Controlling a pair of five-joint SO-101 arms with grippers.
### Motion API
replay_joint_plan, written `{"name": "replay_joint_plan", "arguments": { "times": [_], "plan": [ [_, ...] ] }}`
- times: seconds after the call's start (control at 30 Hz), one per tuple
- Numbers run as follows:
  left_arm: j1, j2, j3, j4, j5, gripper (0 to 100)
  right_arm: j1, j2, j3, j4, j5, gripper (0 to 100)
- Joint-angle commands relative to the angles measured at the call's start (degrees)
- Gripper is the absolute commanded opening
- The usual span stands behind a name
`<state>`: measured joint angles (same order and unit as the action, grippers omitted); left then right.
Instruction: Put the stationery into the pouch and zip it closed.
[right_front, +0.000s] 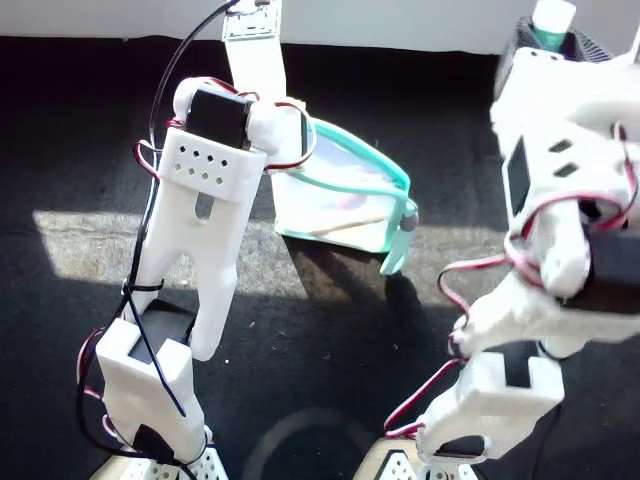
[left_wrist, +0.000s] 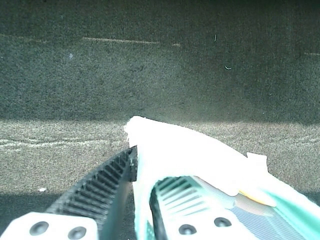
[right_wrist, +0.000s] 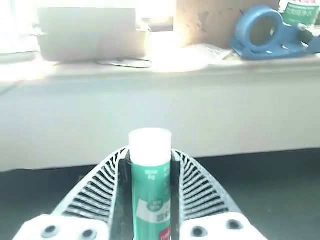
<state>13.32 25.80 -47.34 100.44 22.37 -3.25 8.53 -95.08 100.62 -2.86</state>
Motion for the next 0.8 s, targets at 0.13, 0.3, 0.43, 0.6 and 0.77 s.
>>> {"name": "replay_joint_plan", "arguments": {
  "times": [0.13, 0.3, 0.43, 0.6, 0.77],
  "plan": [
    [0.3, 1.5, 1.5, 0.3, -0.6, 1, -11.7, -6.9, 13.8, 0.6, -5.3, 0.5],
    [3.6, 1.5, 1.5, 0.3, -0.6, 1, -15.7, -6.9, 23.2, 0.2, -7.6, 0.5],
    [6.1, 1.5, 1.5, 0.3, -0.6, 1, -18.1, -6.8, 27.8, -1.3, -7.8, 0.5],
    [6.0, 1.5, 1.5, 0.3, -0.6, 1, -18.0, -6.8, 35.7, -8.5, -7.6, 0.5],
    [5.8, 1.5, 1.5, 0.3, -0.6, 1, -18.2, -6.9, 43.2, -14.5, -7.6, 0.5]
  ]
}}
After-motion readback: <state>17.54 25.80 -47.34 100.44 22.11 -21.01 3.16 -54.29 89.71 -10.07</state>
